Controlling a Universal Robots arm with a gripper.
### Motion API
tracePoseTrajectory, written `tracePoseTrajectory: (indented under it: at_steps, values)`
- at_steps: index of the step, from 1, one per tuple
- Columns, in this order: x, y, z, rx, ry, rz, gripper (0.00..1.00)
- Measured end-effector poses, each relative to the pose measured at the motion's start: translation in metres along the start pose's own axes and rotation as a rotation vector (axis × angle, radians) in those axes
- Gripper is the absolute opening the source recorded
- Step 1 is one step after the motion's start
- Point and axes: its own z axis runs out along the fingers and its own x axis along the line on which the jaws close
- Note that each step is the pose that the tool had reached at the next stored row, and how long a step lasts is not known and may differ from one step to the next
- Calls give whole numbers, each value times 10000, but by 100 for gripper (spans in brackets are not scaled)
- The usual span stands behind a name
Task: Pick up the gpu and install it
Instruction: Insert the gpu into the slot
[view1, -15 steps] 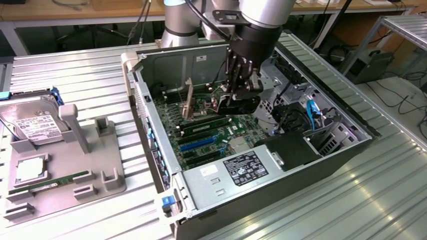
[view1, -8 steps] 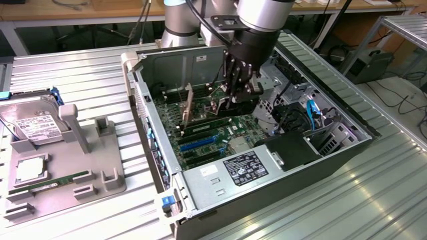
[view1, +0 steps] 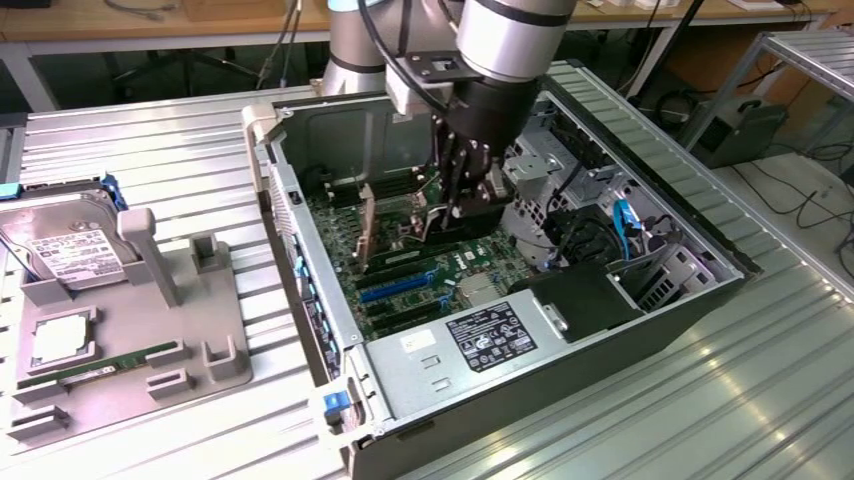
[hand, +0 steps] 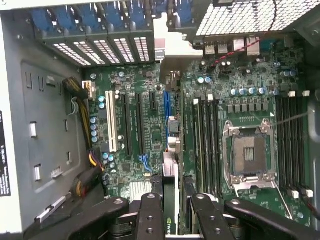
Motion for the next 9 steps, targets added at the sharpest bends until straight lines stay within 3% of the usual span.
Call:
tracePoseTrajectory:
  at_steps: [9]
  values:
    - [36, 250, 134, 43, -6, -32, 26]
